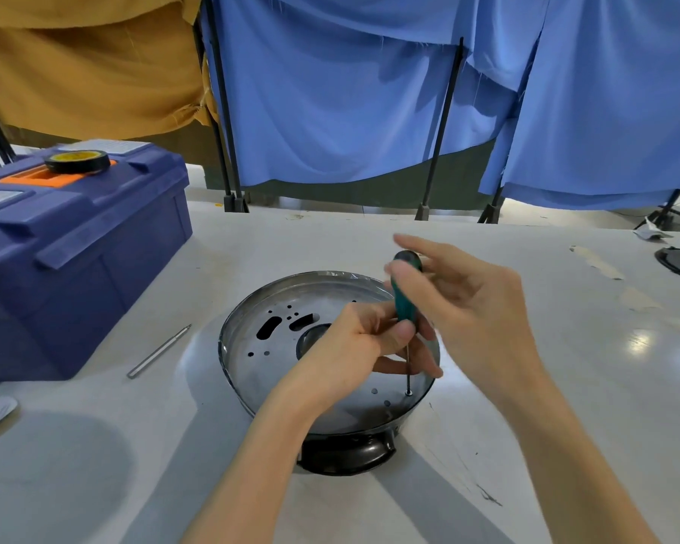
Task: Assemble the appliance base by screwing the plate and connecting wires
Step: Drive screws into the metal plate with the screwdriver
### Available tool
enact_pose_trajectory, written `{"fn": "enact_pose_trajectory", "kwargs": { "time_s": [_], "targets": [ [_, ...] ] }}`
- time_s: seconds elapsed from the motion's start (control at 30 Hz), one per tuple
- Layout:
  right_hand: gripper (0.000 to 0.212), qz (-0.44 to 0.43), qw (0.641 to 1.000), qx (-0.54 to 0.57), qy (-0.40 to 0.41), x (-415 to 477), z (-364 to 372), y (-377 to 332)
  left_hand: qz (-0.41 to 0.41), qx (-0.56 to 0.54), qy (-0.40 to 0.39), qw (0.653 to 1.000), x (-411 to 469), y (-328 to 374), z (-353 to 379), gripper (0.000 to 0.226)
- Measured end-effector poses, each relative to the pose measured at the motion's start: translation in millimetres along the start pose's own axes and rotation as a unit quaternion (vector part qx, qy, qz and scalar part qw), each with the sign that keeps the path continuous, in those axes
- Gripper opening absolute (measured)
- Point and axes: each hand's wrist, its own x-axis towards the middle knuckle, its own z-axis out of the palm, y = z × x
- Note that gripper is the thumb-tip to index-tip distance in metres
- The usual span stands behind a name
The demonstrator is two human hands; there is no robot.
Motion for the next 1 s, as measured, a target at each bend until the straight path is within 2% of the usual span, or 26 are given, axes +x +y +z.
{"fn": "enact_pose_trajectory", "kwargs": {
  "time_s": [0.07,0.13,0.2,0.3,0.4,0.5,0.6,0.67,0.73,0.8,0.87,0.9,1.0],
  "targets": [
    [0.036,0.007,0.996,0.058,-0.068,3,-10,3,-0.006,0.006,-0.005,1.000,0,0,-1,0.024],
    [0.029,-0.006,0.994,0.082,-0.069,4,-11,4,-0.003,0.008,-0.006,1.000,0,0,1,0.024],
    [0.026,-0.012,0.995,0.093,-0.040,4,-9,2,0.013,0.007,0.005,1.000,0,-2,3,0.019],
    [0.025,-0.022,0.999,0.038,0.012,1,-1,-1,0.041,0.007,0.040,0.998,1,-3,3,0.016],
    [0.021,-0.033,0.995,-0.032,0.085,-5,10,-2,0.051,0.025,0.040,0.998,3,-3,4,0.011],
    [0.019,-0.089,0.967,-0.150,0.184,-9,18,-1,0.051,0.022,0.017,0.998,4,-2,5,0.013],
    [0.019,-0.108,0.945,-0.198,0.238,-14,20,-2,0.051,0.044,-0.011,0.998,5,-1,6,0.018],
    [0.022,-0.085,0.958,-0.181,0.206,-14,15,-1,0.044,0.049,-0.016,0.998,5,-2,4,0.022],
    [0.027,-0.003,0.995,-0.035,0.094,-5,1,-1,0.035,0.038,-0.015,0.999,4,-3,2,0.023],
    [0.039,0.046,0.990,0.123,-0.051,4,-15,1,0.028,0.032,-0.023,0.999,2,-3,1,0.022],
    [0.037,0.023,0.980,0.150,-0.126,7,-24,4,0.026,0.032,-0.032,0.999,2,-2,2,0.023],
    [0.033,0.004,0.981,0.141,-0.131,7,-24,4,0.026,0.029,-0.034,0.999,1,-2,3,0.023],
    [0.021,-0.021,0.989,0.122,-0.077,4,-17,0,0.023,0.013,-0.026,0.999,0,-4,2,0.022]
  ]
}}
